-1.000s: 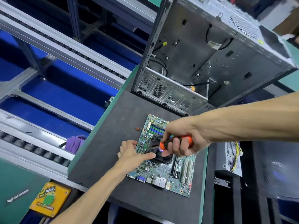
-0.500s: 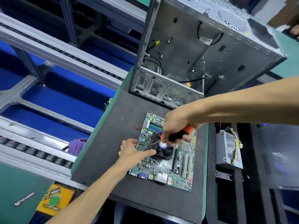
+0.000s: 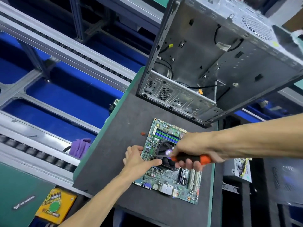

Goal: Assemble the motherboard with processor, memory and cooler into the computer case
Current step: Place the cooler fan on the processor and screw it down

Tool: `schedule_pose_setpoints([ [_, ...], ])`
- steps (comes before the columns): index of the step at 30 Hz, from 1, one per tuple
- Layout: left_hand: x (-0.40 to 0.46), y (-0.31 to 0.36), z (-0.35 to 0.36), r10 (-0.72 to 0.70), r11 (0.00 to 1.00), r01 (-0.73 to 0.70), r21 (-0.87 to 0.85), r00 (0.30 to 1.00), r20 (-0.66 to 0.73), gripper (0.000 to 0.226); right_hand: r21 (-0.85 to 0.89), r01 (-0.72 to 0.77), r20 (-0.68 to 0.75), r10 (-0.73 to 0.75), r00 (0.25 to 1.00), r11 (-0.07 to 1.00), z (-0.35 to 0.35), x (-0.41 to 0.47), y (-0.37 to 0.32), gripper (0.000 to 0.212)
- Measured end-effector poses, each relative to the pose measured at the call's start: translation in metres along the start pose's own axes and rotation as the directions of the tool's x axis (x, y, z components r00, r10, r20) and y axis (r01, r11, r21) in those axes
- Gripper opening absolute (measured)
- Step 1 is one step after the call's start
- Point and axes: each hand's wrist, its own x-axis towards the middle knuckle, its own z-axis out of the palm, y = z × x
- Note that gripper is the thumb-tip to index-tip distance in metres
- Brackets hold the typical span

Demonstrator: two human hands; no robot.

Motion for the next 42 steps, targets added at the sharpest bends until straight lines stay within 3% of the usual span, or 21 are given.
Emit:
schedule_pose_setpoints([
  [2, -0.001, 0.0, 0.0, -0.005, 1.0, 0.006, -0.009, 1.0, 0.011, 0.079, 0.237, -0.165, 0.162, 0.128, 0.978, 0.957, -0.005, 0.001, -0.005, 0.036],
  [4, -0.001, 0.001, -0.001, -0.007, 1.0, 0.008, -0.012, 1.0, 0.018, 0.08, 0.352, -0.224, 0.249, 0.14, 0.958, 0.909, -0.011, 0.002, -0.004, 0.037],
  [10, -0.004, 0.006, -0.003, -0.015, 1.0, 0.014, 0.01, 0.999, 0.03, 0.082, 0.391, -0.233, 0.302, 0.115, 0.946, 0.891, -0.022, 0.004, 0.005, 0.038],
  [17, -0.002, 0.01, -0.004, -0.043, 0.998, 0.042, 0.041, 0.999, 0.023, 0.093, 0.062, -0.103, 0.168, 0.091, 0.982, 0.993, -0.03, 0.004, 0.015, 0.037],
  [20, -0.003, 0.012, -0.005, -0.045, 0.997, 0.043, 0.07, 0.998, 0.032, 0.102, -0.153, 0.044, 0.085, -0.031, 0.996, 0.987, -0.033, -0.003, 0.016, 0.034],
  [23, -0.004, 0.013, -0.007, -0.043, 0.995, 0.037, 0.096, 0.997, 0.061, 0.107, -0.235, 0.213, 0.011, -0.217, 0.976, 0.948, -0.041, -0.014, 0.014, 0.024],
  [25, -0.003, 0.015, -0.01, -0.025, 0.995, 0.019, 0.099, 0.998, 0.057, 0.1, -0.283, 0.288, -0.079, -0.321, 0.944, 0.915, -0.048, -0.02, 0.012, 0.023],
  [28, 0.004, 0.019, -0.017, 0.19, 0.98, -0.183, 0.074, 0.978, -0.09, 0.063, -0.456, 0.34, -0.228, -0.477, 0.849, 0.822, -0.058, -0.023, 0.01, 0.027],
  [31, 0.015, 0.032, -0.024, 0.344, 0.939, -0.344, 0.02, 0.937, -0.057, 0.043, -0.581, 0.352, -0.294, -0.592, 0.75, 0.734, -0.063, -0.024, 0.011, 0.023],
  [34, 0.022, 0.039, -0.021, 0.353, 0.932, -0.357, 0.06, 0.933, 0.076, 0.036, -0.767, 0.241, -0.306, -0.669, 0.677, 0.595, -0.063, -0.022, 0.011, 0.028],
  [39, 0.022, 0.032, -0.012, 0.405, 0.897, -0.395, 0.199, 0.914, -0.012, 0.01, -0.851, 0.149, -0.314, -0.714, 0.626, 0.504, -0.061, -0.012, 0.012, 0.035],
  [42, 0.023, 0.031, -0.011, 0.341, 0.932, -0.334, 0.143, 0.939, -0.03, 0.007, -0.874, 0.106, -0.318, -0.723, 0.613, 0.474, -0.058, -0.008, 0.012, 0.037],
])
